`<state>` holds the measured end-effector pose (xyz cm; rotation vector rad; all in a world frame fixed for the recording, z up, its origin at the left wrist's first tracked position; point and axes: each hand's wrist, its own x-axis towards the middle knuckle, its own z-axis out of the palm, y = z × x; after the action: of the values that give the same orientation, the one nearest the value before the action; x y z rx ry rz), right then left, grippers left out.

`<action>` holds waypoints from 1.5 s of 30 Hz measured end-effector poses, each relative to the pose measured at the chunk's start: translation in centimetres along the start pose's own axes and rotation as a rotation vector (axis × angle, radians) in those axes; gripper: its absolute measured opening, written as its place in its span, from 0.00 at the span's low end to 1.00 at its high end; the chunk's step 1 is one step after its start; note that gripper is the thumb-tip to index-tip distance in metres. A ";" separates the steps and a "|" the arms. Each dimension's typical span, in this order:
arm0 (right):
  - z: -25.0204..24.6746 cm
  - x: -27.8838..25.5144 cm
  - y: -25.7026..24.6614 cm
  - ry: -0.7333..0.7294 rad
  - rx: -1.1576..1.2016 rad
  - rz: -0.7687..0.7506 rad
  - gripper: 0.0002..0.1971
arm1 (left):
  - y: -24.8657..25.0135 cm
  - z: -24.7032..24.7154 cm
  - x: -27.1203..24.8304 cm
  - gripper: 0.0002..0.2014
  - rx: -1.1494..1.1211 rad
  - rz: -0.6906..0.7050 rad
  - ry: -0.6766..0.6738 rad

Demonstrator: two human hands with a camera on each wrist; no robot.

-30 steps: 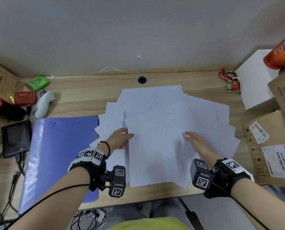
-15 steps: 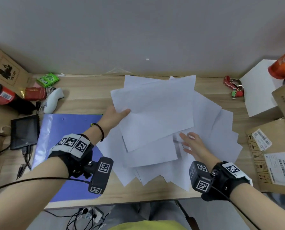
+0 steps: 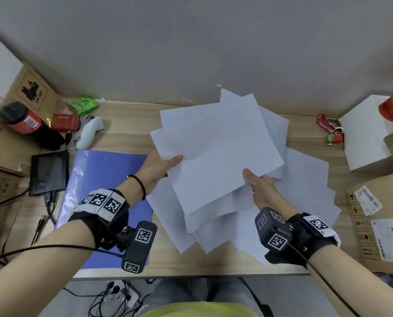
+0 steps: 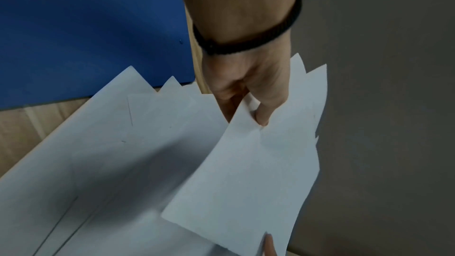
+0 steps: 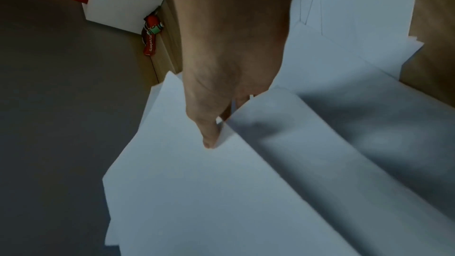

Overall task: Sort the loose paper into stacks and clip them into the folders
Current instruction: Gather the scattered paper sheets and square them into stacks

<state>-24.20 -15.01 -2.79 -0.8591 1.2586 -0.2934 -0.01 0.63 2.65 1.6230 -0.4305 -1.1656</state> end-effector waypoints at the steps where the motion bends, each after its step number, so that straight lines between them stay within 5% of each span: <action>1: -0.2 -0.1 -0.2 0.044 0.054 -0.018 0.21 | -0.1 -0.2 0.0 0.23 0.025 0.006 -0.010; 5: -1.7 -0.3 -1.5 0.215 0.243 -0.071 0.18 | -0.2 -1.5 0.1 0.20 0.100 0.012 0.012; 8: -3.2 -0.8 -2.1 0.214 0.299 -0.071 0.07 | 0.2 -2.9 0.4 0.19 0.062 0.019 0.128; 12: -4.4 -1.4 -1.0 0.298 0.348 -0.105 0.03 | 3.0 -4.1 0.4 0.12 0.028 0.051 0.220; 19: -4.3 -1.6 2.1 0.288 0.157 -0.038 0.16 | 10.6 -1.5 -3.3 0.14 -0.049 0.243 -0.158; 24: -3.5 -1.9 2.8 0.079 -0.066 -0.051 0.23 | 11.4 -0.5 -3.3 0.12 -0.317 0.316 -0.155; 27: -3.2 -2.7 2.7 -0.186 -0.315 -0.034 0.07 | 8.4 -0.8 -0.9 0.12 -0.309 0.201 -0.046; 30: -3.5 -3.4 2.8 -0.361 -0.445 0.006 0.04 | 2.6 -1.1 1.4 0.17 -0.125 -0.027 0.086; 36: -5.8 -3.8 3.5 -0.331 -0.509 0.143 0.03 | -6.2 -0.4 1.0 0.18 0.291 -0.276 0.094; 38: -6.9 -3.1 4.6 -0.287 -0.488 0.177 0.10 | -7.3 -0.1 0.7 0.19 0.350 -0.342 0.086; 45: -6.3 -1.0 5.3 0.129 -0.306 0.076 0.09 | -6.7 0.4 1.2 0.23 0.394 -0.317 0.034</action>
<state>-31.65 -13.37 -6.18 -1.0622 1.4771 -0.0965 -1.55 2.17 -3.76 2.1083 -0.4078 -1.3443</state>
